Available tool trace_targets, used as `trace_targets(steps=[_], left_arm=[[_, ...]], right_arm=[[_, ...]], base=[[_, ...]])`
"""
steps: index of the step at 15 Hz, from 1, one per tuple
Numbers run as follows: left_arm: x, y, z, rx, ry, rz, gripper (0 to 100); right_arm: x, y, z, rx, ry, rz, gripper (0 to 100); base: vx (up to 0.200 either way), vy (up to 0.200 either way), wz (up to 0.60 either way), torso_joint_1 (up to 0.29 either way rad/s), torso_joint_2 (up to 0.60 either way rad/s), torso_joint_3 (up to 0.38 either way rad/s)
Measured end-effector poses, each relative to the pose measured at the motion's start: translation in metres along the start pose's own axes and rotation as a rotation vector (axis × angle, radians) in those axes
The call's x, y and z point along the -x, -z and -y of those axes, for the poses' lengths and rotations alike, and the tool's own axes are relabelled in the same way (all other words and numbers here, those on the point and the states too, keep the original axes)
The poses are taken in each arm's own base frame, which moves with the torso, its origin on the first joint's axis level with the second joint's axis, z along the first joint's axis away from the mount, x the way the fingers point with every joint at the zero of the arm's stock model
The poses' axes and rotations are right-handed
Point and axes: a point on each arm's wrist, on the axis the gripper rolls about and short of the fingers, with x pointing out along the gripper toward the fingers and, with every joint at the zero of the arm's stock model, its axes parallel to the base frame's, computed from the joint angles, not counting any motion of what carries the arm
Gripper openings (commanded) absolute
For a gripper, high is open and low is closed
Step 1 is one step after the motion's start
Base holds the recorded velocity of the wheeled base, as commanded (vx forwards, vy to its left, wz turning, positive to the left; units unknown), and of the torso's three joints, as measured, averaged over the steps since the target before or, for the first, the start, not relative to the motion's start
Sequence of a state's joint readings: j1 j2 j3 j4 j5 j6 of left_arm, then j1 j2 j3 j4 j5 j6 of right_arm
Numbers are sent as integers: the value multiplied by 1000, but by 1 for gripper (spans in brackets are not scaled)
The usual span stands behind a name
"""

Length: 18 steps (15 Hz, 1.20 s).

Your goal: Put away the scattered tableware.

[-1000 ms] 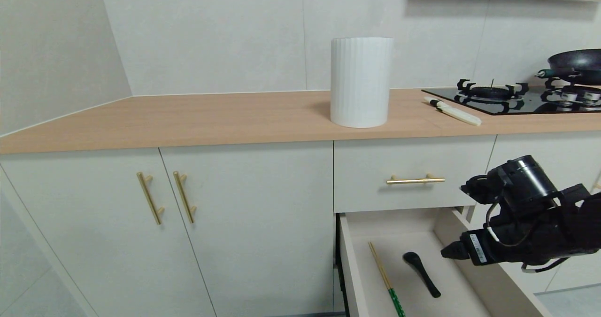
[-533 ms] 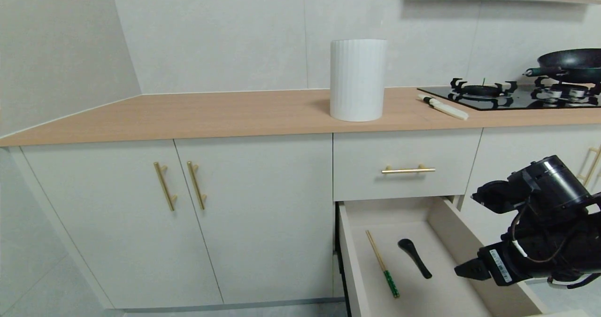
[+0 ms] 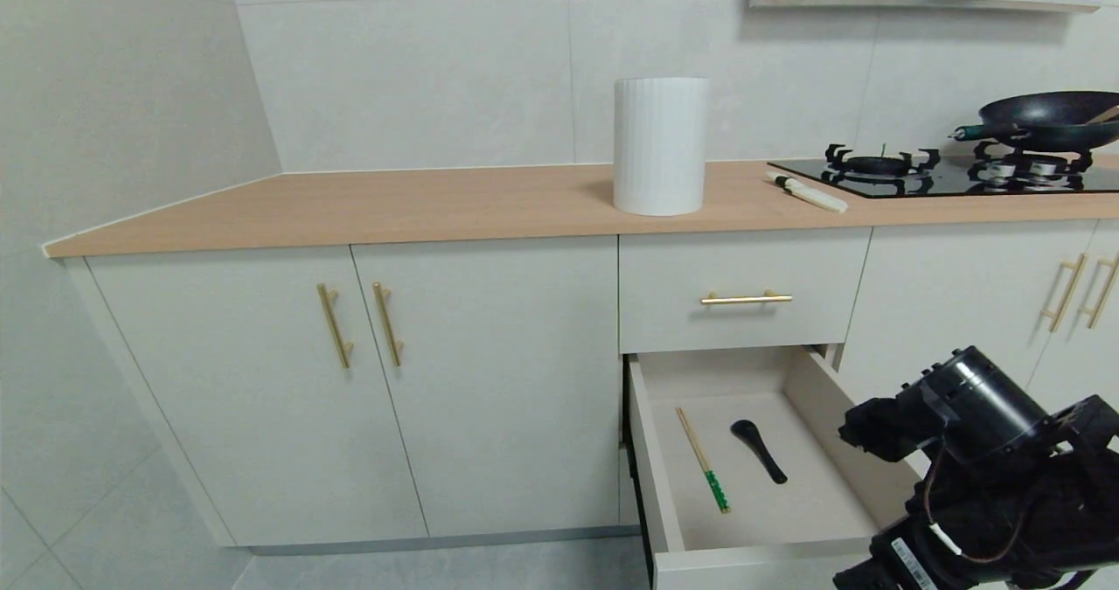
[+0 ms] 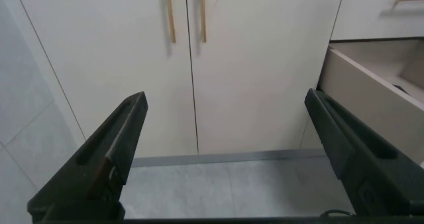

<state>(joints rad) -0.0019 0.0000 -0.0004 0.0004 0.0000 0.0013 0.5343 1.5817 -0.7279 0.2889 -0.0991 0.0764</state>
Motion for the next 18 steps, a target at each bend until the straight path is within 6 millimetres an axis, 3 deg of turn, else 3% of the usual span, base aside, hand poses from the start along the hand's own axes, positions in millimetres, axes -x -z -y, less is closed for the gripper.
trace_targets(steps=[8, 11, 18], left_arm=[[0, 0, 0, 0, 0, 0, 100], [0, 0, 0, 0, 0, 0, 100], [0, 0, 0, 0, 0, 0, 100]], right_arm=[[-55, 0, -18, 45, 8, -207, 100], [-71, -12, -12, -54, 37, -224, 100], [-87, -37, 4, -255, 96, -192, 100]], base=[[0, 0, 0, 0, 0, 0], [0, 0, 0, 0, 0, 0], [0, 0, 0, 0, 0, 0]])
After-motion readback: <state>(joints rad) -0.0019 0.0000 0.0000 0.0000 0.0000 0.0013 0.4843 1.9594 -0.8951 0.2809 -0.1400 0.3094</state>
